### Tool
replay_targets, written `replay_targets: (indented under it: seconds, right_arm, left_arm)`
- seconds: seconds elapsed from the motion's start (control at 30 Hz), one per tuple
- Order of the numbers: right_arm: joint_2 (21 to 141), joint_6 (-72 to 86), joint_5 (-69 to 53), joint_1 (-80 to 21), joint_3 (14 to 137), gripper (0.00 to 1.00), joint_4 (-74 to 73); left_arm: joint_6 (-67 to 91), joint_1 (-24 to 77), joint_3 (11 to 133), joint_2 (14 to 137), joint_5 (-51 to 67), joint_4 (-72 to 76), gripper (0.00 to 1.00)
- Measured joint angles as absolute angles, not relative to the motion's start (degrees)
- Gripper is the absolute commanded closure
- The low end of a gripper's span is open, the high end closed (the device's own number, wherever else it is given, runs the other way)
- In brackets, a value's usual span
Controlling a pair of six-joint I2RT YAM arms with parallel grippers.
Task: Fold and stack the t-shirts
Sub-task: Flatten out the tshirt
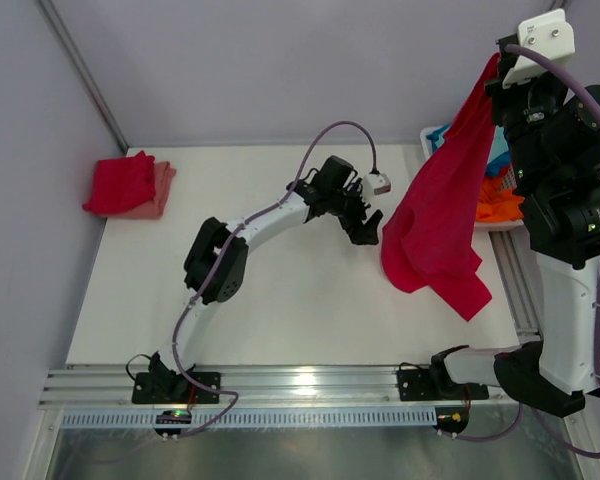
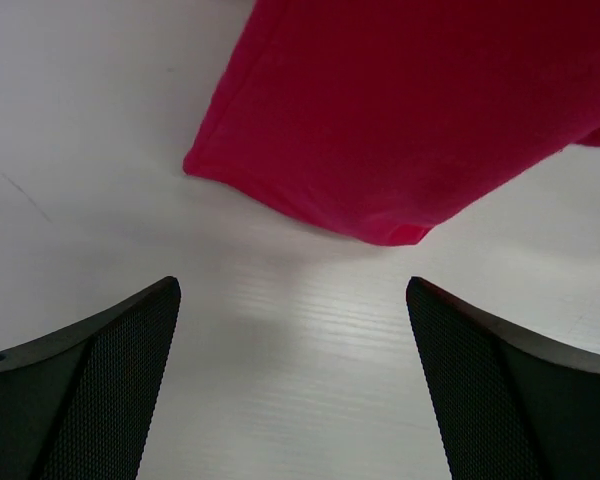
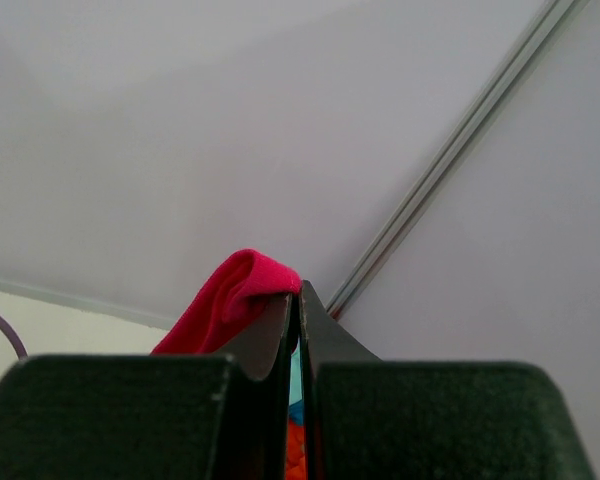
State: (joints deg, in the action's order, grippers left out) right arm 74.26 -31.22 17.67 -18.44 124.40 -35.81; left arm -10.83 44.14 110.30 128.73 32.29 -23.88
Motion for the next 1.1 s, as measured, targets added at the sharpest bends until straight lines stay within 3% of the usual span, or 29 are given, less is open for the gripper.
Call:
replay_targets:
  seconds: [0.5,0.83,1.1]
  right_arm:
    - [74.4,-31.7,18.9,-18.4,124.1,0.97,-36.1]
    - [72.2,-31.5,15.0,-18.4,125.5,0.97,-41.5]
    - [69.7,-31.1,12.8,-18.4,126.1,0.97,-43.8]
  left_arm:
    - [-4.0,41.1,116.3,140.0,66.8,-10.3,0.04]
    - [26.2,39.0,118.3,152.4,69.4,28.7,0.04]
    - [34.5,35.6,122.7,156.1,68.4,38.5,0.09]
